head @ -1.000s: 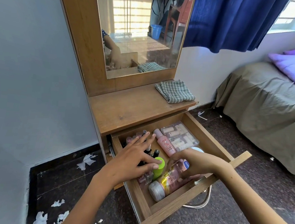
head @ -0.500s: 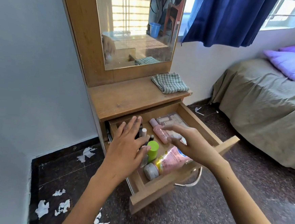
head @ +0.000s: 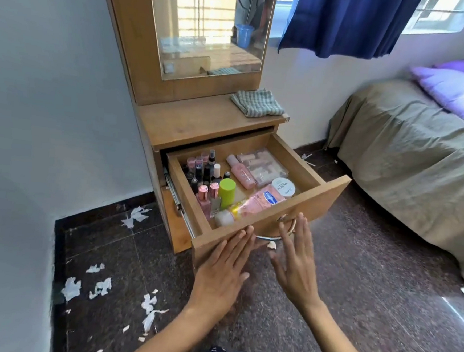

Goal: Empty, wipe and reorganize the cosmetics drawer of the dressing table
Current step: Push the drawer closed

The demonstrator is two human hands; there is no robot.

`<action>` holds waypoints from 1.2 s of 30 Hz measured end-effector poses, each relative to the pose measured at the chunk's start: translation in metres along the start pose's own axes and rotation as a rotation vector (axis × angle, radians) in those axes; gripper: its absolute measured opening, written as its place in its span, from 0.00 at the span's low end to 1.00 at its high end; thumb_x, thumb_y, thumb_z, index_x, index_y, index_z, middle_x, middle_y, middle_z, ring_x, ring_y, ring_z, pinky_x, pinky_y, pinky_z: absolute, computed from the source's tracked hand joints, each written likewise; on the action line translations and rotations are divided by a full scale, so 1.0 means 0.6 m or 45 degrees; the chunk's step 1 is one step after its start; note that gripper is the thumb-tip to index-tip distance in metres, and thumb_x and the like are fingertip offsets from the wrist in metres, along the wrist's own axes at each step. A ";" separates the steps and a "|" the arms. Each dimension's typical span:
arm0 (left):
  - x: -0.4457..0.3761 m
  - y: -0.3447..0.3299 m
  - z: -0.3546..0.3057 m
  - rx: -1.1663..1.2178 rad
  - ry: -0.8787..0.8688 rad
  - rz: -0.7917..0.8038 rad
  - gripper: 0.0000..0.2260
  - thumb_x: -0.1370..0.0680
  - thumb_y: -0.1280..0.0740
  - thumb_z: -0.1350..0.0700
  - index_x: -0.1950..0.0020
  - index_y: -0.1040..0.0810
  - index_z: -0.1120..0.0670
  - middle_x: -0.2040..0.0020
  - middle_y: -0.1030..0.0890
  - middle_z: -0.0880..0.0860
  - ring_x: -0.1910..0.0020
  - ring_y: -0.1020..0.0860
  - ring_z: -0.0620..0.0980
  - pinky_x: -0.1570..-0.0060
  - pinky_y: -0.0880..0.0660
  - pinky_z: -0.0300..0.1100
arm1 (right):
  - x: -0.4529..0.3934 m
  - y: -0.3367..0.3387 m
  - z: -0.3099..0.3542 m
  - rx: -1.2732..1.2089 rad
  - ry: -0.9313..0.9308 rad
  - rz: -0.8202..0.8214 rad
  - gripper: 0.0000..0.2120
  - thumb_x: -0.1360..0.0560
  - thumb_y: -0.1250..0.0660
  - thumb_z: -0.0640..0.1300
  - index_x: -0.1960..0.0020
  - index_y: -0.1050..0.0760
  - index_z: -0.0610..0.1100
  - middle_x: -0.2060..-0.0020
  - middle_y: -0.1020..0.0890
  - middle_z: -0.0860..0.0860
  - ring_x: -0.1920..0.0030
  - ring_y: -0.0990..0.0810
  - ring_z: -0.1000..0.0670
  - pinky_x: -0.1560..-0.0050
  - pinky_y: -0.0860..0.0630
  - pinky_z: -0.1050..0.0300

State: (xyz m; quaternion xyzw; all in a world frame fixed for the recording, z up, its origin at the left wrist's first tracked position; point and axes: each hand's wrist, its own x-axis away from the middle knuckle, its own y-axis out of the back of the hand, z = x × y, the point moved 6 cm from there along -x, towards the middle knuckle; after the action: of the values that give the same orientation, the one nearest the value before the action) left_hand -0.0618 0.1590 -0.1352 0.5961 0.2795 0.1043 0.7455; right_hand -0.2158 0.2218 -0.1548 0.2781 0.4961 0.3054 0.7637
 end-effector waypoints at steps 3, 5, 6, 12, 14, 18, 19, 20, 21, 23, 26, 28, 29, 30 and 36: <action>-0.001 -0.001 0.010 -0.070 0.031 -0.051 0.32 0.21 0.44 0.43 0.22 0.49 0.56 0.22 0.60 0.55 0.23 0.59 0.49 0.27 0.67 0.48 | -0.016 -0.034 0.008 0.001 0.040 0.052 0.32 0.19 0.48 0.60 0.21 0.56 0.52 0.22 0.55 0.40 0.23 0.52 0.36 0.24 0.48 0.42; -0.003 -0.003 0.017 -0.063 0.044 -0.052 0.30 0.20 0.49 0.43 0.22 0.49 0.56 0.22 0.60 0.54 0.23 0.58 0.49 0.26 0.65 0.47 | -0.024 -0.044 0.012 -0.008 0.044 0.036 0.32 0.19 0.48 0.60 0.21 0.58 0.51 0.22 0.57 0.40 0.23 0.53 0.35 0.23 0.50 0.43; -0.005 -0.004 0.020 -0.064 0.045 -0.046 0.29 0.20 0.50 0.43 0.22 0.49 0.56 0.21 0.59 0.54 0.23 0.57 0.48 0.26 0.65 0.47 | -0.027 -0.047 0.013 -0.013 0.044 0.029 0.32 0.19 0.48 0.60 0.21 0.58 0.51 0.22 0.58 0.40 0.23 0.53 0.35 0.23 0.50 0.42; -0.034 -0.009 0.052 -0.007 0.078 -0.066 0.30 0.21 0.51 0.41 0.23 0.46 0.55 0.21 0.55 0.52 0.23 0.56 0.47 0.25 0.61 0.46 | -0.069 -0.064 0.023 -0.025 0.096 0.057 0.32 0.19 0.49 0.59 0.21 0.58 0.50 0.22 0.59 0.41 0.23 0.54 0.35 0.24 0.50 0.40; -0.046 -0.018 0.068 -0.001 0.087 -0.060 0.30 0.20 0.51 0.40 0.22 0.47 0.55 0.21 0.55 0.52 0.23 0.55 0.48 0.25 0.59 0.47 | -0.086 -0.077 0.025 -0.026 0.100 0.078 0.32 0.19 0.50 0.60 0.21 0.58 0.50 0.22 0.60 0.41 0.23 0.54 0.35 0.24 0.51 0.41; -0.077 -0.037 0.110 0.017 0.115 -0.071 0.31 0.20 0.51 0.40 0.22 0.47 0.55 0.21 0.54 0.52 0.23 0.52 0.48 0.26 0.54 0.48 | -0.132 -0.113 0.027 -0.048 0.093 0.131 0.32 0.19 0.50 0.60 0.21 0.59 0.51 0.22 0.60 0.40 0.23 0.55 0.35 0.24 0.50 0.39; -0.085 -0.041 0.119 0.034 0.123 -0.074 0.31 0.20 0.51 0.40 0.22 0.46 0.55 0.21 0.53 0.52 0.23 0.51 0.48 0.26 0.52 0.48 | -0.143 -0.122 0.026 -0.051 0.091 0.145 0.32 0.19 0.51 0.61 0.21 0.58 0.51 0.22 0.60 0.40 0.23 0.56 0.36 0.25 0.49 0.38; -0.095 -0.045 0.131 0.050 0.133 -0.075 0.31 0.20 0.51 0.40 0.22 0.46 0.55 0.21 0.52 0.52 0.23 0.51 0.48 0.27 0.51 0.49 | -0.158 -0.132 0.027 -0.049 0.091 0.164 0.32 0.19 0.51 0.61 0.21 0.58 0.51 0.22 0.60 0.40 0.23 0.56 0.36 0.26 0.48 0.36; -0.104 -0.049 0.141 0.066 0.144 -0.076 0.31 0.21 0.51 0.40 0.22 0.47 0.55 0.21 0.52 0.53 0.23 0.50 0.48 0.27 0.50 0.49 | -0.171 -0.142 0.027 -0.042 0.087 0.187 0.32 0.19 0.51 0.62 0.21 0.58 0.51 0.22 0.60 0.40 0.22 0.56 0.36 0.26 0.46 0.35; -0.124 -0.057 0.163 0.081 0.170 -0.069 0.32 0.21 0.51 0.40 0.22 0.48 0.56 0.21 0.53 0.53 0.23 0.51 0.49 0.27 0.49 0.50 | -0.198 -0.161 0.026 -0.027 0.078 0.233 0.33 0.20 0.52 0.63 0.21 0.58 0.51 0.22 0.60 0.40 0.22 0.57 0.37 0.27 0.44 0.33; -0.151 -0.070 0.197 0.028 0.211 -0.030 0.32 0.20 0.49 0.40 0.22 0.51 0.56 0.21 0.56 0.54 0.23 0.54 0.50 0.27 0.51 0.51 | -0.235 -0.187 0.027 0.002 0.090 0.280 0.33 0.20 0.52 0.63 0.21 0.58 0.50 0.22 0.60 0.40 0.22 0.57 0.37 0.28 0.43 0.32; -0.167 -0.075 0.220 -0.012 0.236 -0.014 0.34 0.20 0.47 0.39 0.22 0.52 0.56 0.21 0.57 0.54 0.23 0.56 0.50 0.26 0.55 0.51 | -0.260 -0.206 0.028 0.021 0.097 0.306 0.34 0.20 0.51 0.63 0.21 0.56 0.49 0.23 0.58 0.38 0.22 0.56 0.37 0.28 0.43 0.32; -0.175 -0.076 0.230 -0.022 0.244 -0.013 0.34 0.21 0.46 0.39 0.22 0.52 0.56 0.21 0.56 0.53 0.23 0.57 0.49 0.26 0.56 0.50 | -0.271 -0.214 0.028 0.034 0.094 0.314 0.34 0.20 0.50 0.63 0.21 0.54 0.48 0.23 0.58 0.38 0.22 0.56 0.37 0.27 0.44 0.33; -0.183 -0.077 0.240 -0.027 0.253 -0.013 0.34 0.21 0.45 0.39 0.22 0.51 0.56 0.21 0.55 0.53 0.23 0.57 0.49 0.26 0.57 0.50 | -0.282 -0.224 0.028 0.045 0.090 0.324 0.34 0.20 0.50 0.62 0.21 0.53 0.47 0.23 0.57 0.38 0.22 0.56 0.37 0.27 0.44 0.34; -0.224 -0.097 0.288 -0.037 0.313 0.032 0.34 0.20 0.49 0.38 0.22 0.59 0.55 0.22 0.62 0.53 0.25 0.66 0.49 0.27 0.64 0.50 | -0.326 -0.270 0.031 0.087 0.050 0.349 0.33 0.20 0.52 0.63 0.21 0.56 0.50 0.22 0.60 0.42 0.22 0.59 0.42 0.24 0.48 0.42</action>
State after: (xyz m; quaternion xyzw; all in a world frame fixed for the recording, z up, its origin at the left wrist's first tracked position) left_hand -0.0891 -0.0659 -0.1280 0.5715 0.3599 0.1899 0.7126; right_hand -0.2308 -0.0325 -0.1509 0.3632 0.4785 0.3952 0.6950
